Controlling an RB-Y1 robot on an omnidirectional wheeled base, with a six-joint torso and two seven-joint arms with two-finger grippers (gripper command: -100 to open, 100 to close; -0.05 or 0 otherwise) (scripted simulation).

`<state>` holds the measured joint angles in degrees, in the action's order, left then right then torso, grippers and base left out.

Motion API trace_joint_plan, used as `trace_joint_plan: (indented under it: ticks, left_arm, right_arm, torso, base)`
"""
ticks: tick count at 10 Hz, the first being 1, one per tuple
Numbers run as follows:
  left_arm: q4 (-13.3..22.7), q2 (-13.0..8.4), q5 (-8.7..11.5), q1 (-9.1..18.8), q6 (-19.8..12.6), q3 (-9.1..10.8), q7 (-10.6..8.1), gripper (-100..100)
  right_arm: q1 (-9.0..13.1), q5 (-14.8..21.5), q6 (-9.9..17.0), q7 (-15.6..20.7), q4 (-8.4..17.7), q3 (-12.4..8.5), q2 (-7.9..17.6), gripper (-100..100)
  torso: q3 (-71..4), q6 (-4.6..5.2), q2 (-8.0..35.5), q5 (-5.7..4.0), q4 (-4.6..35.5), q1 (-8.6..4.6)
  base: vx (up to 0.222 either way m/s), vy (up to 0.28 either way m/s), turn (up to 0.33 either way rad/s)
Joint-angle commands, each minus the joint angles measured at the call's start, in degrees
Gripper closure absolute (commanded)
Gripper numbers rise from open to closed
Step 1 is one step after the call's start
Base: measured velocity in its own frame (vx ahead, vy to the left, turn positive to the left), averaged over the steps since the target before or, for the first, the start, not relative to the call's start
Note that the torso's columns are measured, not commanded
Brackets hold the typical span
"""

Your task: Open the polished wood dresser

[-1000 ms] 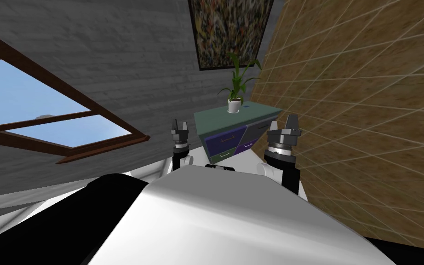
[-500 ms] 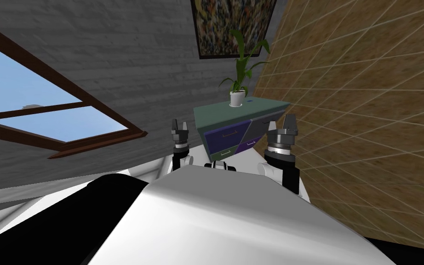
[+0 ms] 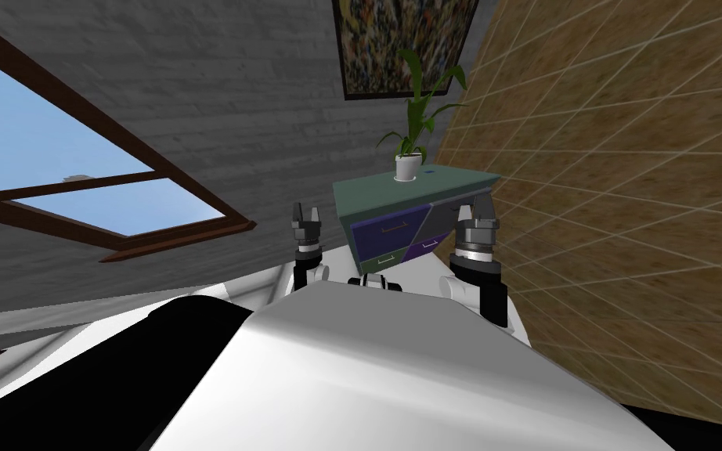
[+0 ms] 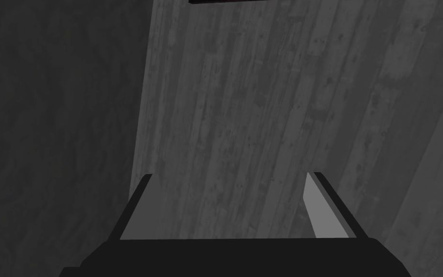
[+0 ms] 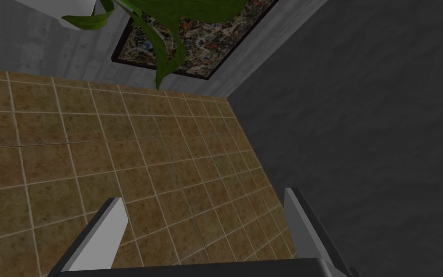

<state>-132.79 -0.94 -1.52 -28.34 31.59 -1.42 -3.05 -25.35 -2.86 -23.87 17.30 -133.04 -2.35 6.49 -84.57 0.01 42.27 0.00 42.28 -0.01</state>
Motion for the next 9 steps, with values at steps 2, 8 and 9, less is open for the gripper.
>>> trace_joint_plan:
  ticks: [2,8,9]
  left_arm:
    - [0.00,0.00,0.00,0.00,0.00,0.00,0.00,0]
    - [0.00,0.00,0.00,0.00,0.00,0.00,0.00,0]
    - [0.00,0.00,0.00,0.00,0.00,0.00,0.00,0]
  right_arm:
    - [1.10,1.43,-0.73,5.88,1.28,-0.35,0.79,-100]
    - [2.27,2.98,-1.50,14.98,2.64,-0.73,1.33,-100]
    - [2.89,3.84,-1.91,16.65,3.38,-0.94,1.57,-100]
  torso:
    - [0.01,0.00,0.01,0.00,0.00,0.00]
    - [0.00,-0.03,0.00,0.00,0.00,0.01]
    - [0.01,0.00,0.01,0.01,0.00,0.02]
  base:
    - [-0.017,0.011,0.045]
    - [-0.015,0.012,0.045]
    - [-0.022,0.019,0.079]
